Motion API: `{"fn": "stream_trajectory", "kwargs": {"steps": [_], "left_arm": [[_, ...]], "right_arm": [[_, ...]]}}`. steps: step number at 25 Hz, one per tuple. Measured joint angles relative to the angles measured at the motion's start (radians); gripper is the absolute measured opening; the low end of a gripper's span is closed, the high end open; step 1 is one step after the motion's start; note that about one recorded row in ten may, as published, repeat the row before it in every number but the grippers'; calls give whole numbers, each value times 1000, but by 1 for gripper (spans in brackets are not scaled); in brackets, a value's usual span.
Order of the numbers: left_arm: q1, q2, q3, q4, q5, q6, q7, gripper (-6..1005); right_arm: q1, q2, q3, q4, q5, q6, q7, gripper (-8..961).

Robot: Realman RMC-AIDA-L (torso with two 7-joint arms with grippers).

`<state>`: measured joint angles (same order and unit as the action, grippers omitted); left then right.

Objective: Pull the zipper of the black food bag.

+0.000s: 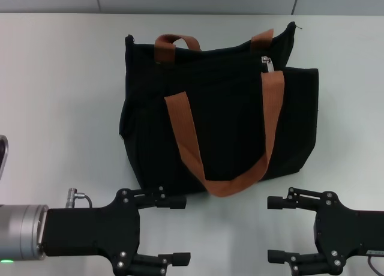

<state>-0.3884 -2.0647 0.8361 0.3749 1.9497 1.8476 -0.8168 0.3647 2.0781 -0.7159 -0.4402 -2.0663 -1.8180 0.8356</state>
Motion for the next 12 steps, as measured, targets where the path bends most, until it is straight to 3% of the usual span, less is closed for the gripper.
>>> {"fn": "stream_trajectory", "kwargs": {"steps": [12], "left_arm": [[-3, 2, 0, -1, 0, 0, -5, 826]], "right_arm": [[5, 0, 0, 0, 0, 1, -1, 818]]}}
